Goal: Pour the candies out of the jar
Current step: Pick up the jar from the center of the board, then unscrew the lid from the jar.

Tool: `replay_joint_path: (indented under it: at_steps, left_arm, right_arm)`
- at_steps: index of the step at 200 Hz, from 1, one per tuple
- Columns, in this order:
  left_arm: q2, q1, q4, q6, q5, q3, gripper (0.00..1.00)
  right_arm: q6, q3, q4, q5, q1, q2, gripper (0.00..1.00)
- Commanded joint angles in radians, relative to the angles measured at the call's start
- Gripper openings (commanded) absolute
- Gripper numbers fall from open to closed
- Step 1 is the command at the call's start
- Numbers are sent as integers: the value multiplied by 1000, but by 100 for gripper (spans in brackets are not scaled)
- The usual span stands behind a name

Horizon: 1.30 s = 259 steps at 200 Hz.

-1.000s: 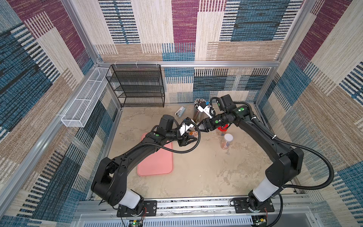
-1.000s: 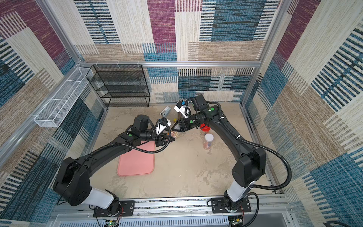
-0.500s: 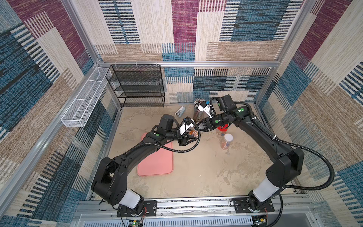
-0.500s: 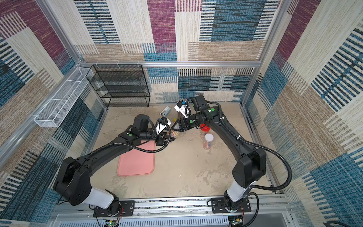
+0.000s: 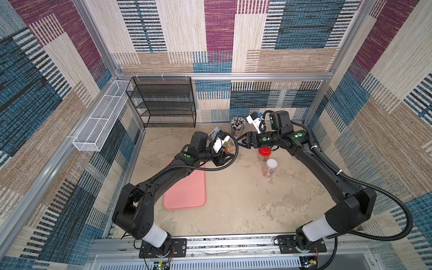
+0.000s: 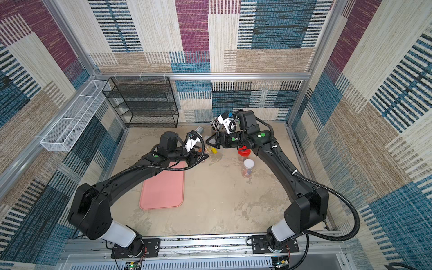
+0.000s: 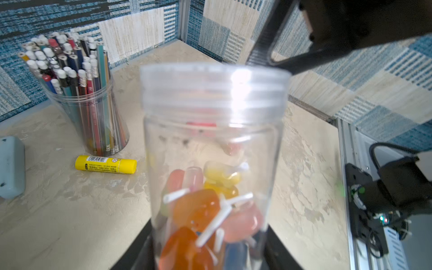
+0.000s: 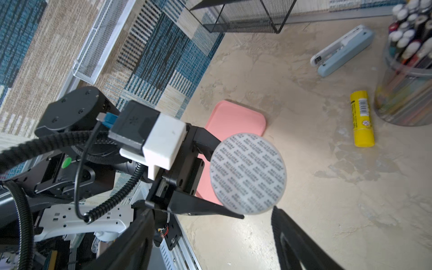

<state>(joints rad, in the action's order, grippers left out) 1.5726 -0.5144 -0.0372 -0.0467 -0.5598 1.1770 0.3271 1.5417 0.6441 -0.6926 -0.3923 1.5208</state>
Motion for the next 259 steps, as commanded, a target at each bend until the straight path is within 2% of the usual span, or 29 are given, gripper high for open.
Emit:
replay_joint_path:
  at_steps: [1, 32, 78, 138, 205, 259]
  left_arm:
    - [36, 2, -59, 106, 28, 66, 0]
    - [49, 3, -8, 140, 31, 65, 0]
    - [4, -4, 31, 109, 130, 22, 0]
    - [-37, -7, 129, 63, 14, -51, 0]
    - [-62, -20, 88, -31, 25, -45, 0]
    - [-70, -26, 60, -39, 52, -42, 0]
  right_arm:
    - [115, -7, -116, 89, -1, -13, 79]
    - [170, -24, -156, 186, -2, -28, 79]
    - [213, -72, -229, 211, -4, -28, 77]
    - [219, -83, -262, 218, -37, 0, 76]
    - [239, -109, -283, 263, -77, 9, 73]
    - [242, -83, -276, 318, -113, 35, 62]
